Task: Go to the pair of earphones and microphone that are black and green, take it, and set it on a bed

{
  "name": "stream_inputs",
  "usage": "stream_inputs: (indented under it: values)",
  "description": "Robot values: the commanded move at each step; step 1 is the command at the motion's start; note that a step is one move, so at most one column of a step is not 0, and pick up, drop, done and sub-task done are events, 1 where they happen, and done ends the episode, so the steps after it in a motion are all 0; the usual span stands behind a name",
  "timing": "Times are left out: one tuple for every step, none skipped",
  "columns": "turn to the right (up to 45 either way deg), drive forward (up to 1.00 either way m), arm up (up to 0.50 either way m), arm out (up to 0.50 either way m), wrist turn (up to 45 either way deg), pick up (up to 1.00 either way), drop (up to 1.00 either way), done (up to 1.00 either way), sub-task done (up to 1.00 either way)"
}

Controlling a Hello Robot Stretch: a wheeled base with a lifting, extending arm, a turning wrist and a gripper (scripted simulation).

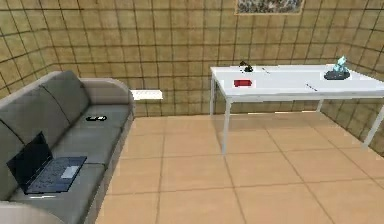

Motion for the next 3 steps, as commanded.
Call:
stream_inputs:
  values:
    - [-3.0,0.00,0.00,0.00,0.0,0.00,0.00,0.00,0.00]
    - [0.0,1.00,0.00,0.00,0.0,0.00,0.00,0.00,0.00]
    - [0.0,0.60,0.00,0.00,0.0,0.00,0.00,0.00,0.00]
